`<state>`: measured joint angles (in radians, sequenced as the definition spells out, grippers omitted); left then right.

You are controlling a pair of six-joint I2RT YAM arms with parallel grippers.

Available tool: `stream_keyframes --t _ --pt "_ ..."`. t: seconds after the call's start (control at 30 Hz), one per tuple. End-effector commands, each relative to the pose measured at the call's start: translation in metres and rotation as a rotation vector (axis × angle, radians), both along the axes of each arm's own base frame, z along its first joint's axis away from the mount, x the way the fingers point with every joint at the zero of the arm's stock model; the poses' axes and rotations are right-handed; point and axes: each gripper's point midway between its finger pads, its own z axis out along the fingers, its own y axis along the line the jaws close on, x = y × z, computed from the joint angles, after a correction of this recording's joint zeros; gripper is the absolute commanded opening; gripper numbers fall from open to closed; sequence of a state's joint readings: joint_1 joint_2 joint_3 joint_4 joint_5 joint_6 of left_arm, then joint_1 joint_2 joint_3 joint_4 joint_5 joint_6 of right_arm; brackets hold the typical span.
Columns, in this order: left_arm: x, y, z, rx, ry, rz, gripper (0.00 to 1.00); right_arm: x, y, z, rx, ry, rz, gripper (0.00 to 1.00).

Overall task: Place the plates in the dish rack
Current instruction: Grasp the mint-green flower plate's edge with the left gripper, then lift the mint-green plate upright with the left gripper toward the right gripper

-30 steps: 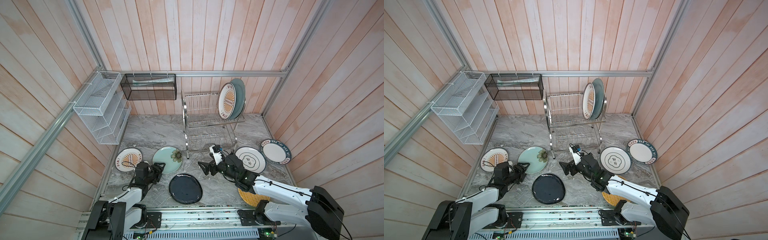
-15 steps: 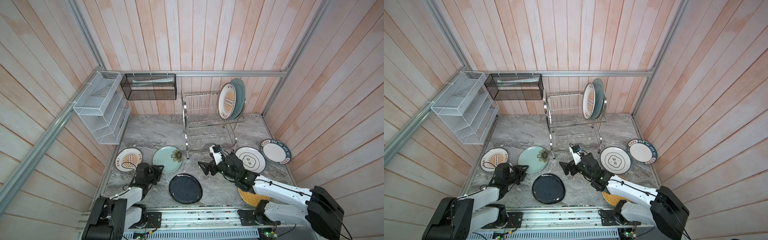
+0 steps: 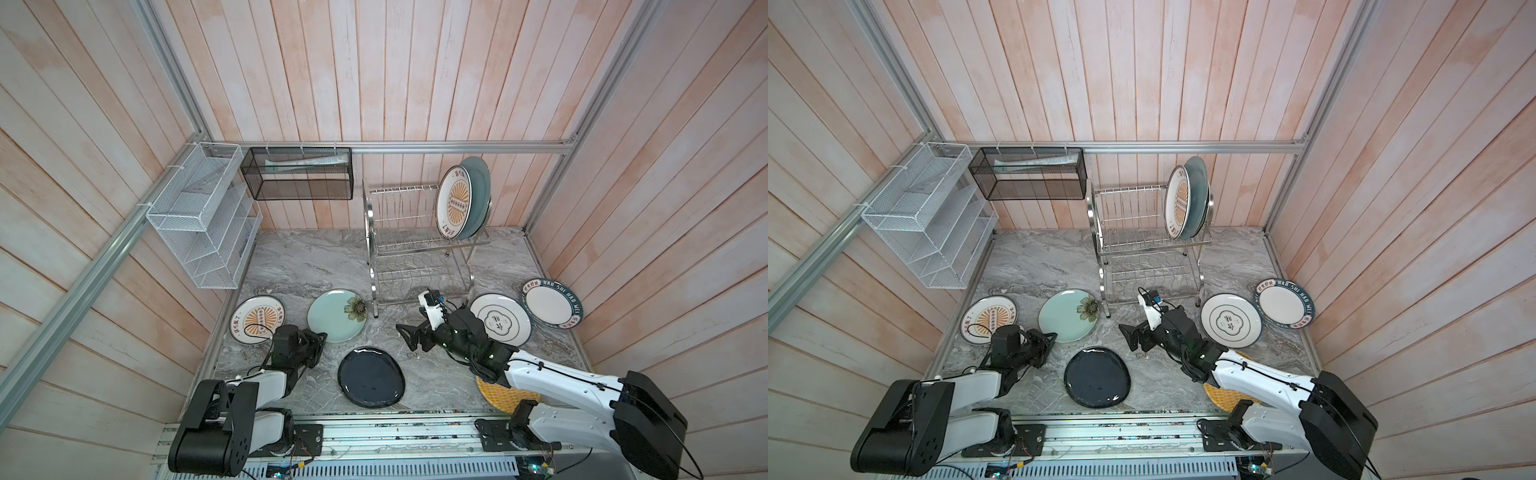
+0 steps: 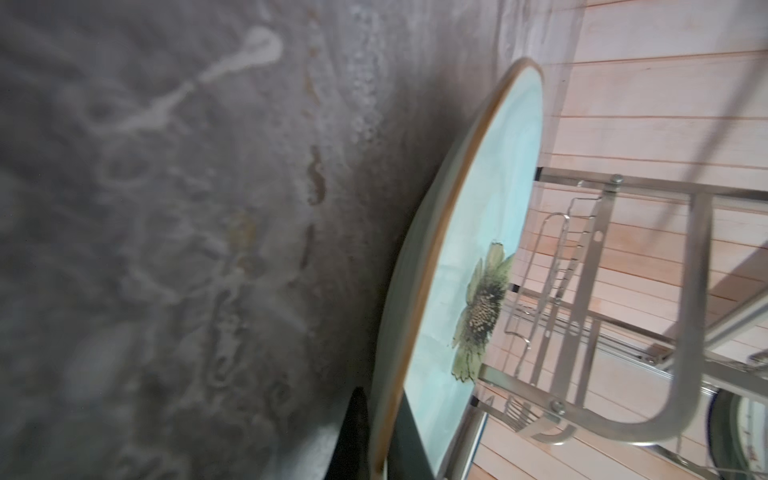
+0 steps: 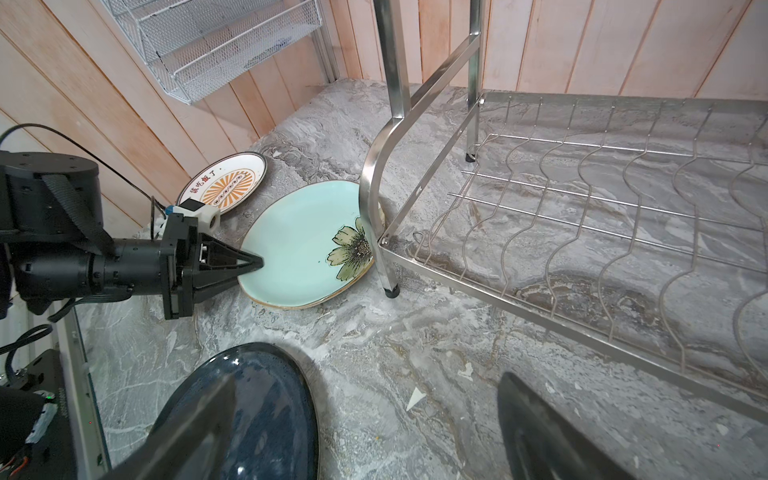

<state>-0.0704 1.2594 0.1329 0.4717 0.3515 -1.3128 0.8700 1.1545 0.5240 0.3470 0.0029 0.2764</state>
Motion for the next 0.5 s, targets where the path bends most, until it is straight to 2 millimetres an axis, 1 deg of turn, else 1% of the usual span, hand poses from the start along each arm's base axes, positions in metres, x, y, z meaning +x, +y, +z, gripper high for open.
stream_keyframes --t 0.0,0.03,0.13,0.2,0.37,0.47 --pt "-0.025 0.004 -0.025 0.012 0.122 0.012 0.01 0.003 -0.001 0.001 -0.012 -0.017 -0.013 0.98" --pt "-0.023 0.004 -0.019 0.008 0.104 0.016 0.00 0.003 -0.001 0.001 -0.014 -0.019 -0.015 0.98" --pt "-0.014 0.006 0.009 0.011 0.029 0.026 0.00 0.004 -0.002 0.001 -0.016 -0.023 -0.021 0.98" --pt "-0.013 0.014 0.029 0.037 -0.007 0.054 0.00 0.004 -0.003 0.000 -0.019 -0.025 -0.023 0.98" --pt "-0.019 0.041 0.080 0.097 -0.117 0.133 0.00 0.005 -0.008 0.003 -0.012 -0.045 -0.044 0.98" --pt "-0.024 0.052 0.108 0.131 -0.172 0.126 0.00 0.005 -0.010 0.004 0.003 -0.039 -0.050 0.98"
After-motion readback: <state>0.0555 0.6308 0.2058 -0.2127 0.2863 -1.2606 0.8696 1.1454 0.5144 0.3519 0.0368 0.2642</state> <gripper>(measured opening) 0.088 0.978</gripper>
